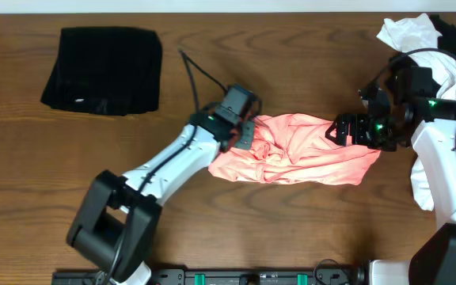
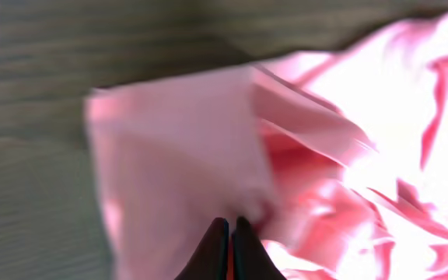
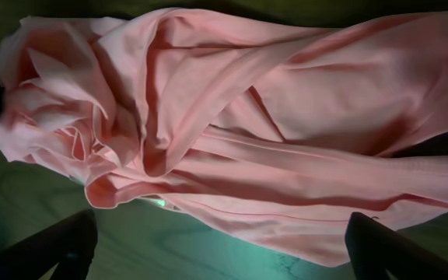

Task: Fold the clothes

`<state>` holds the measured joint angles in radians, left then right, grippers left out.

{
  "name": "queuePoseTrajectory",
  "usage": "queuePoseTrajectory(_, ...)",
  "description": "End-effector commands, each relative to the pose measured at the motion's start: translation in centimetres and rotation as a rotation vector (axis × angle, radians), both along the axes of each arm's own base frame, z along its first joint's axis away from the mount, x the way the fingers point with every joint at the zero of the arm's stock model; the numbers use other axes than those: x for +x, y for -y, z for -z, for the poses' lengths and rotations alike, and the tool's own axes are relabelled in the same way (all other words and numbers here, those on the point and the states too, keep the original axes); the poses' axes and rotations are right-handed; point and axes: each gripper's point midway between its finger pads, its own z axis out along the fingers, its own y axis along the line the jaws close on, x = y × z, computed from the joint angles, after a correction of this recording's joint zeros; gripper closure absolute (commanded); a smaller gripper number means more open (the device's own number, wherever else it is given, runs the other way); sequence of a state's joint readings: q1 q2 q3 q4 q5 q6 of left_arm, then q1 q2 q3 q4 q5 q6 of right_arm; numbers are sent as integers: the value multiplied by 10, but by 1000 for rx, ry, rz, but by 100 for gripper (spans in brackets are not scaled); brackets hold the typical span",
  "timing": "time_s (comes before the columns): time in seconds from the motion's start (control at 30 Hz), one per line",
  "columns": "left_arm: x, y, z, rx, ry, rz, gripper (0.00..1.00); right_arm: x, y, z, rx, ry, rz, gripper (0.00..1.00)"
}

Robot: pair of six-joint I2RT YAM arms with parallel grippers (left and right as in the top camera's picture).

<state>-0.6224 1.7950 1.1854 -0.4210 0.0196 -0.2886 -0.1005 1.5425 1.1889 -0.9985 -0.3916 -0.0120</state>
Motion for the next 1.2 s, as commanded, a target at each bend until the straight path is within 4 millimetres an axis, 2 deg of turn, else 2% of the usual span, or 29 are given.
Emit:
queuePoseTrajectory(0.0,-9,2,28,36,-62,-3,94,-1,-3,0,-1,2,-20,1)
queuePoseTrajectory(0.17,-16,4,56,51,-123,-51,94,-2,-3,0,-1,-2,-20,1)
queuePoseTrajectory(0.3,-14,11,62,40,-113,-46,94,-2,-3,0,0,-3,-17,3)
queuePoseTrajectory(0.47,-6,20,46,2,-65,-39,94,-1,5,0,14,-34,83,6)
queuePoseTrajectory(0.57,-3,23,28,-21,-31,-31,94,-5,29,5,-27,-80,218,5)
queuePoseTrajectory(0.7,1,25,5,-44,21,-9,94,-15,75,11,-112,-138,412,5)
queuePoseTrajectory(0.83,2,25,-3,-54,36,-6,94,-16,97,13,-117,-132,488,4)
queuePoseTrajectory(0.97,2,25,-2,-53,35,-6,94,-11,103,20,-129,-105,500,4)
queuePoseTrajectory(1.17,2,25,-2,-53,35,-6,93,-6,104,46,-132,-61,504,4)
